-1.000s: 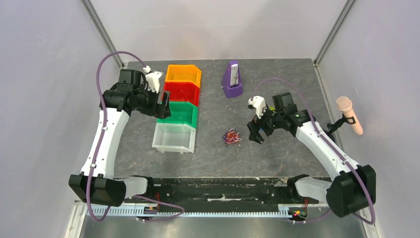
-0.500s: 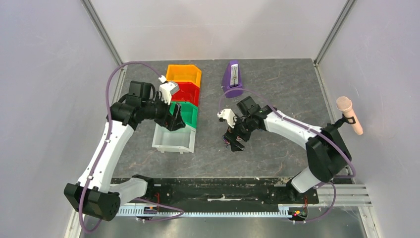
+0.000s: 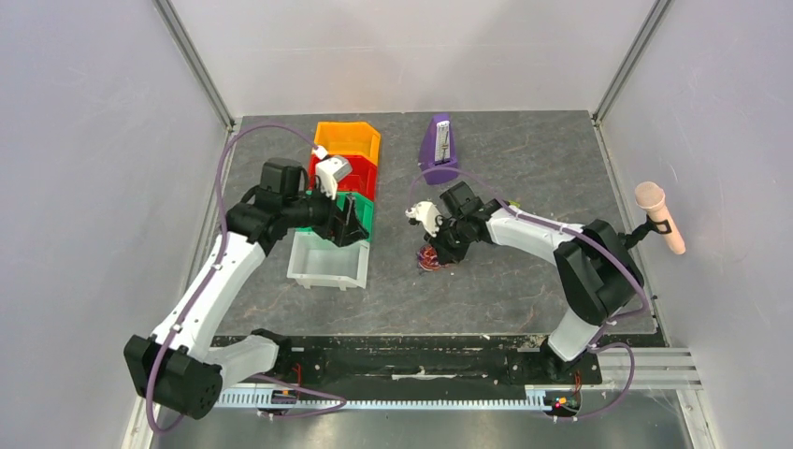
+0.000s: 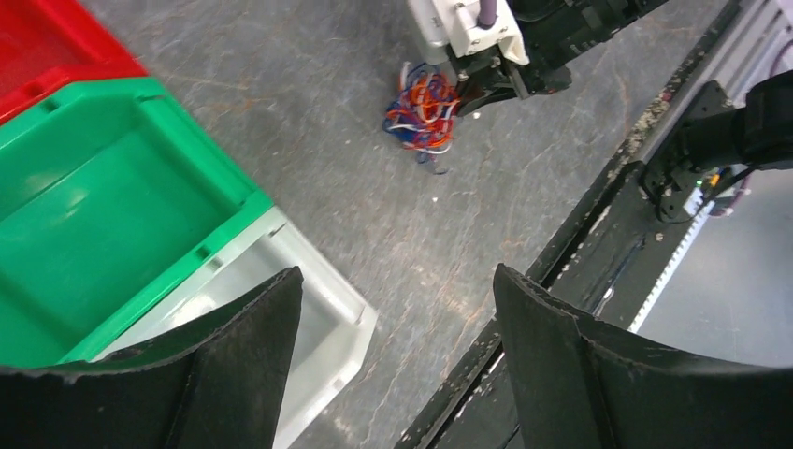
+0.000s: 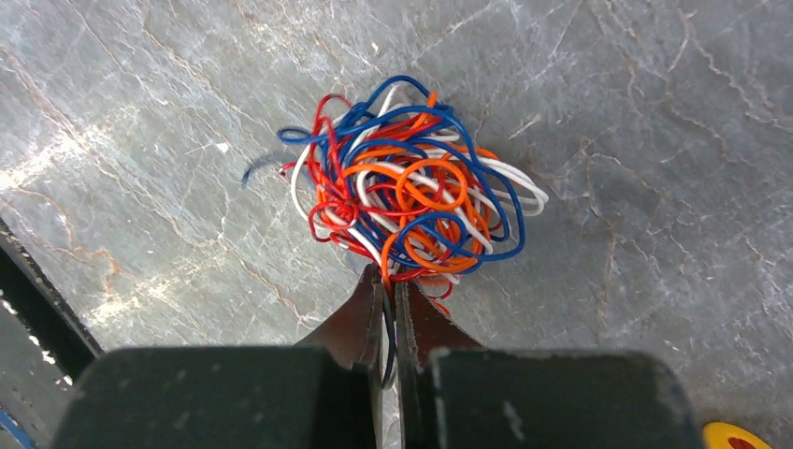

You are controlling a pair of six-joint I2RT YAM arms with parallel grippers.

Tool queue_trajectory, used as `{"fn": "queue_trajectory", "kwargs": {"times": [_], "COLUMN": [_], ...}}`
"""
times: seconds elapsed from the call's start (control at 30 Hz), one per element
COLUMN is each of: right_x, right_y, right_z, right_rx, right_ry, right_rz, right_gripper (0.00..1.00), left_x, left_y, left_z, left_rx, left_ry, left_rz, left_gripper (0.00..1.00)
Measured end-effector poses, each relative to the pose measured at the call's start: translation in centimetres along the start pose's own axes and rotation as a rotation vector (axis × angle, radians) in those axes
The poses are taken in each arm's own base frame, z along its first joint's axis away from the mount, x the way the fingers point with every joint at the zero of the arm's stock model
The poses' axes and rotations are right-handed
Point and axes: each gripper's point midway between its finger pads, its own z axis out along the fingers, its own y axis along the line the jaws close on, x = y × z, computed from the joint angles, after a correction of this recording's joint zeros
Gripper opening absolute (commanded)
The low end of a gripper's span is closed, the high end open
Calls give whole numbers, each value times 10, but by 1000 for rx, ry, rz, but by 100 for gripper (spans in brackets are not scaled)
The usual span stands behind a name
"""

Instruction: Untangle the cables

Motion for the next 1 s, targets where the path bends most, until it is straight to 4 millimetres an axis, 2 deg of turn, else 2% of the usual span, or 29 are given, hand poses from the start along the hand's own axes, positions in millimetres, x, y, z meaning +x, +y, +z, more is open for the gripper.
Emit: {"fn": "queue_trajectory", "kwargs": {"times": [0.13, 0.2, 0.3, 0.4, 0.57, 0.6, 0.77, 0.8, 0.9, 1.0], "right_x": [-12, -25, -54, -76, -93, -95, -107, -108, -103, -90], "right_y": [-4, -11, -19, -6, 20, 23, 32, 31, 16, -4], "right_z": [-16, -37, -78, -102, -112, -113, -131, -136, -147, -153], "right_rx": [9, 25, 47, 5, -123, -140, -191, -193, -170, -111], "right_ry": [-67, -148, -317, -427, -497, -508, -575, -590, -616, -608], "right_rz": [36, 74, 100, 87, 106, 114, 141, 149, 183, 218], "right_gripper": [0, 0, 0, 0, 0, 0, 0, 0, 0, 0], "left_x": [0, 3, 7, 4, -11, -13, -23, -23, -26, -25], "left_y": [-12, -20, -33, -42, -58, -63, -75, -76, -70, -53], "left_z": [25, 40, 62, 82, 101, 103, 110, 110, 105, 94], "left_rx": [63, 105, 169, 217, 296, 312, 365, 375, 380, 339], "left_ry": [5, 10, 19, 16, -27, -29, -55, -56, -67, -74], "left_rz": [-18, -34, -62, -96, -141, -143, -177, -178, -184, -164], "left_gripper": [81, 83, 85, 86, 85, 78, 9, 3, 2, 2]}}
